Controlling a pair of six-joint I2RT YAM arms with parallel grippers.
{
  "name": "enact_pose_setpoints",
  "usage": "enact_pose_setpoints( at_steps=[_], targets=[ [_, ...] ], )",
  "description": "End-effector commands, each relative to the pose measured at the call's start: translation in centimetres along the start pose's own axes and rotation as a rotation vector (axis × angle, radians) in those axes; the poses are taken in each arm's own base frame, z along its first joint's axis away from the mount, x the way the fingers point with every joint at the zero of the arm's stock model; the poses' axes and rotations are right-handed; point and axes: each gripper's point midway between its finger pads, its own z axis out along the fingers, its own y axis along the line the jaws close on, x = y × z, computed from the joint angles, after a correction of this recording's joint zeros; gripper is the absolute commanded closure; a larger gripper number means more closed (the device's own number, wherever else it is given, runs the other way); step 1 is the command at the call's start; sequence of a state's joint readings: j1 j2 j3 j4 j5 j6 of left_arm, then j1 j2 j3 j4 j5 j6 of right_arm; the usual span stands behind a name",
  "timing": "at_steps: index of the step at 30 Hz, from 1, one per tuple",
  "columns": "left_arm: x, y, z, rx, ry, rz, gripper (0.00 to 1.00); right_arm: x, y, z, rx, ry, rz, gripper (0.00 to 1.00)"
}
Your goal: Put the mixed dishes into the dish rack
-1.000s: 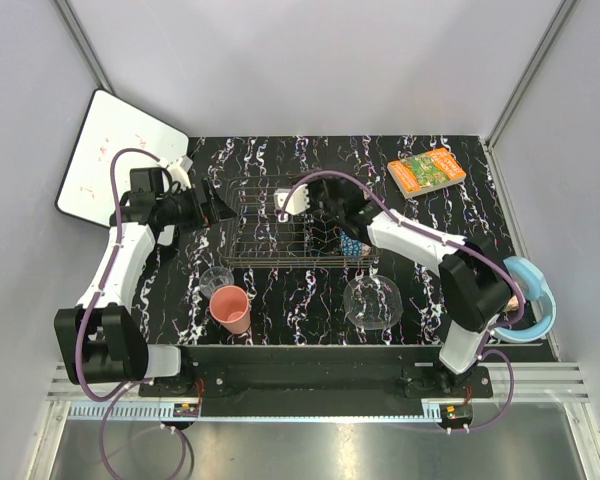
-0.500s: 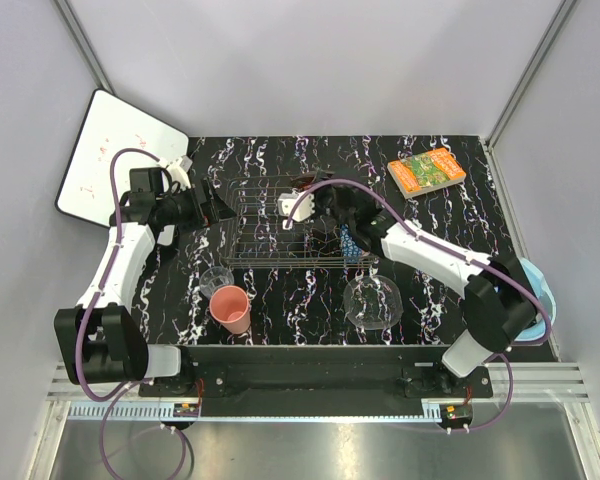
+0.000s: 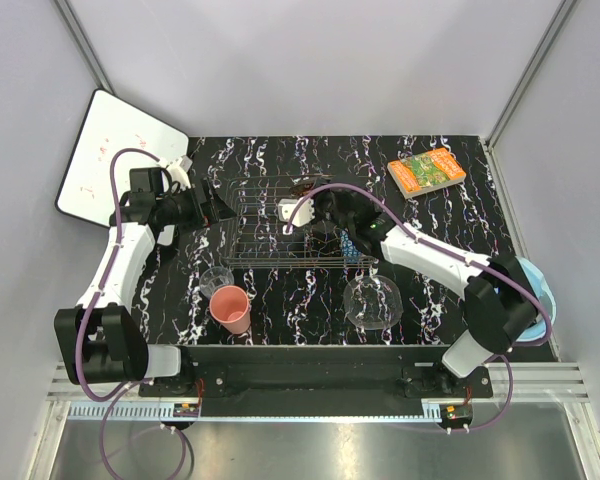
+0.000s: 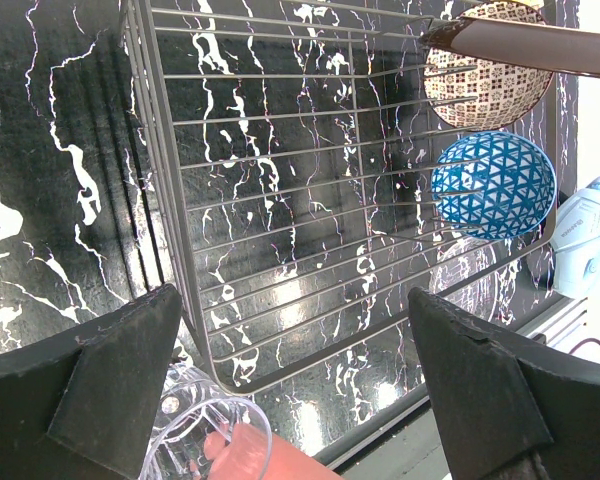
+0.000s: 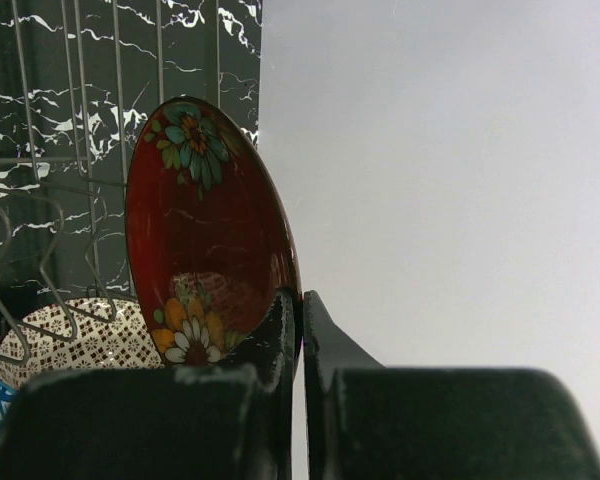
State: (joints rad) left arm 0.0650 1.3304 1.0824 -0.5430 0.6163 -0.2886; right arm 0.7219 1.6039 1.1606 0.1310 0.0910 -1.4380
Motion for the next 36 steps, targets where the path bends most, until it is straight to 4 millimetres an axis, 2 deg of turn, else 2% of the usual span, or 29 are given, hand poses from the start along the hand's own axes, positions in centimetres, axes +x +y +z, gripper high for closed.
enact_pose_setpoints(
  at_steps=[1,8,23,27,29,32,36],
  targets=[
    [-1.6,-0.7,-0.8,0.011,-0.067,0.044,0.01,-0.8,-3.0,-0.3,0.11,-0.025,0.026,1.0],
    [-1.7,-0.9,-0.8,0.018,-0.067,0.04,0.01,0.0,-0.5,0.4,0.062,-0.005,0.042,1.0],
    [-2.2,-0.9,-1.2,0.018,-0.083,0.045,0.01,1.9,3.5,2.8,0.018,0.026,0.127,1.0],
    [-2.3,-0.9,-1.3,0.019,-0.084,0.045,0.01,2.7,3.6,2.9,0.066,0.065,0.177,1.0],
    [-2.3,-1.0,-1.4,0.021,-0.086,0.046,0.01,3.1,3.7,2.9,0.08,0.086,0.215,0.93],
    [-2.3,-1.0,-1.4,0.021,-0.088,0.05,0.01,3.6,3.9,2.4,0.088,0.108,0.248,0.87],
    [-2.4,-1.1,-1.7,0.022,-0.092,0.051,0.01,4.4,4.3,1.8,0.102,0.147,0.28,0.71]
  ],
)
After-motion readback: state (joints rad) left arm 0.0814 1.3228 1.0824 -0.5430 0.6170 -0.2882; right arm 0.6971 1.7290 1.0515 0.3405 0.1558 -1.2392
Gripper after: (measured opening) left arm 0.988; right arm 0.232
